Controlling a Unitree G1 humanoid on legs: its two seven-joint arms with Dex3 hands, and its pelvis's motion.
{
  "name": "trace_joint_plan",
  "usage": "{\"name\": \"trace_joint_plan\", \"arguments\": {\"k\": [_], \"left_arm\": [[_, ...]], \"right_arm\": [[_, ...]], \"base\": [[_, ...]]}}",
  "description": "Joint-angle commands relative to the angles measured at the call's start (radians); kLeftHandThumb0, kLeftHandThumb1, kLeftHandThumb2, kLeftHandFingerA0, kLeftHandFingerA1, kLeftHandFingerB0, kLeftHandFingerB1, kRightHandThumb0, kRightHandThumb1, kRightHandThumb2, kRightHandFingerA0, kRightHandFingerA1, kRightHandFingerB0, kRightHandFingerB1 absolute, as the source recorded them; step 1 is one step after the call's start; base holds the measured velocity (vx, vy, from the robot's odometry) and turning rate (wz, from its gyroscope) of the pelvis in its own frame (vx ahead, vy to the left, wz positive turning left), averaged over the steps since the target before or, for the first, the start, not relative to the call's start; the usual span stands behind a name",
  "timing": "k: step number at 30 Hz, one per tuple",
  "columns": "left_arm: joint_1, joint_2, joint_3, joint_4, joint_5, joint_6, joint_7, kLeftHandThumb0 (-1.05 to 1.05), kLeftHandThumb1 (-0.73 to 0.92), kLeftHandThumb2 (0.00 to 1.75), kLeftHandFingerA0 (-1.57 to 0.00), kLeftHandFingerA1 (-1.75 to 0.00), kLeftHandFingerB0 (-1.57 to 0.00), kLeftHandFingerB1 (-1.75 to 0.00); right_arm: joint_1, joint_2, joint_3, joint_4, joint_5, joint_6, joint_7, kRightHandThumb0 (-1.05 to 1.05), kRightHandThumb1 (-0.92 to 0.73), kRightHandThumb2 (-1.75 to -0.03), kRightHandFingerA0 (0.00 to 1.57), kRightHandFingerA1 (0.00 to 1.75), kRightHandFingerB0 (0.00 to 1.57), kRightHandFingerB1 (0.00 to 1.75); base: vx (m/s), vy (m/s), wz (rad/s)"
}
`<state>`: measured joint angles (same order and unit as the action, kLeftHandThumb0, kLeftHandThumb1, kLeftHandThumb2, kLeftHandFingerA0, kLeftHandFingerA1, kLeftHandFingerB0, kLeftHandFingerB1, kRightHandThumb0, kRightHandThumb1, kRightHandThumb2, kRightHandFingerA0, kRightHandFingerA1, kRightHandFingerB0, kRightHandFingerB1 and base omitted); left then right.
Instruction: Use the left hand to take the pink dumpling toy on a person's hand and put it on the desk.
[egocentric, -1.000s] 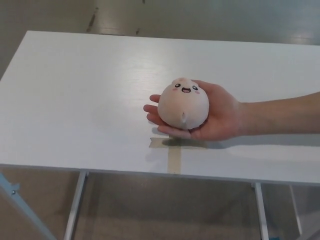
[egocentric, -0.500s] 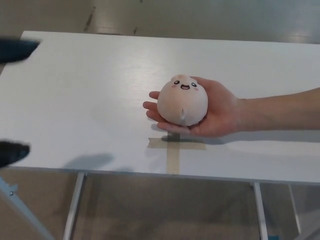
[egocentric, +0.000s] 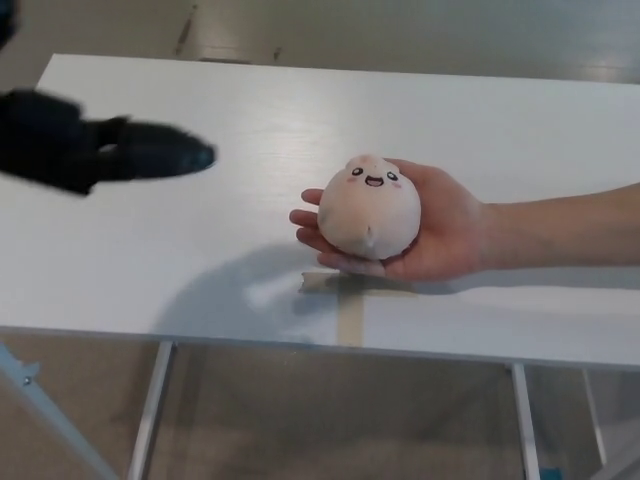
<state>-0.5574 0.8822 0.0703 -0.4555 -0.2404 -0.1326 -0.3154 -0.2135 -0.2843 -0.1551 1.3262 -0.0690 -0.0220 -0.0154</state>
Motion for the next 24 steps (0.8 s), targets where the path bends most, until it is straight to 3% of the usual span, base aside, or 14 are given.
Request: {"name": "trace_joint_plan", "arguments": {"k": [1,7,8,19,20,22,23,24], "left_arm": [[-0.331,-0.097,-0.353,0.259,0.420,0.164,-0.133,-0.46,0.39,0.63,-0.30,-0.41,-0.22,-0.36],[-0.446,-0.181,-0.521,0.422,0.561,0.217,-0.151,-0.50,0.38,0.63,-0.23,-0.39,-0.18,-0.35],[-0.456,-0.190,-0.536,0.442,0.571,0.219,-0.153,-0.24,0.26,0.84,-0.10,-0.51,-0.09,-0.51],[-0.494,-0.288,-0.724,0.673,0.682,0.242,-0.138,-0.24,0.27,0.84,-0.06,-0.50,-0.06,-0.49],[-0.497,-0.292,-0.741,0.686,0.693,0.252,-0.145,-0.42,0.44,0.53,-0.19,-0.31,-0.19,-0.28],[-0.499,-0.298,-0.765,0.704,0.709,0.266,-0.153,-0.42,0.44,0.54,-0.16,-0.30,-0.19,-0.29],[-0.498,-0.304,-0.777,0.721,0.715,0.273,-0.155,-0.26,0.29,0.84,-0.01,-0.49,0.00,-0.46],[-0.497,-0.311,-0.788,0.739,0.720,0.280,-0.156,-0.25,0.29,0.84,-0.01,-0.49,0.00,-0.47]], "right_arm": [[0.011,-0.015,0.004,0.006,-0.001,0.025,0.025,-0.24,-0.67,-0.59,0.71,0.46,0.56,0.42],[0.007,-0.014,0.003,0.002,0.001,0.019,0.032,-0.24,-0.66,-0.59,0.71,0.47,0.57,0.43],[0.005,-0.013,0.003,0.002,0.001,0.019,0.032,-0.24,-0.67,-0.59,0.70,0.47,0.56,0.43],[-0.011,-0.008,0.004,0.000,0.000,0.020,0.022,-0.24,-0.66,-0.59,0.69,0.46,0.56,0.43],[-0.012,-0.008,0.004,0.000,0.000,0.020,0.022,-0.24,-0.66,-0.59,0.69,0.46,0.56,0.43],[-0.014,-0.009,0.003,0.000,0.001,0.020,0.021,-0.25,-0.66,-0.59,0.69,0.46,0.56,0.43],[-0.013,-0.009,0.002,0.000,0.002,0.019,0.021,-0.25,-0.66,-0.59,0.69,0.46,0.57,0.43],[-0.012,-0.008,0.001,0.001,0.003,0.019,0.019,-0.25,-0.66,-0.59,0.69,0.46,0.58,0.44]], "base": [[0.00,0.000,0.00],[0.00,0.000,0.00],[0.00,0.000,0.00],[0.00,0.000,0.00],[0.00,0.000,0.00],[0.00,0.000,0.00],[0.00,0.000,0.00],[0.00,0.000,0.00]]}}
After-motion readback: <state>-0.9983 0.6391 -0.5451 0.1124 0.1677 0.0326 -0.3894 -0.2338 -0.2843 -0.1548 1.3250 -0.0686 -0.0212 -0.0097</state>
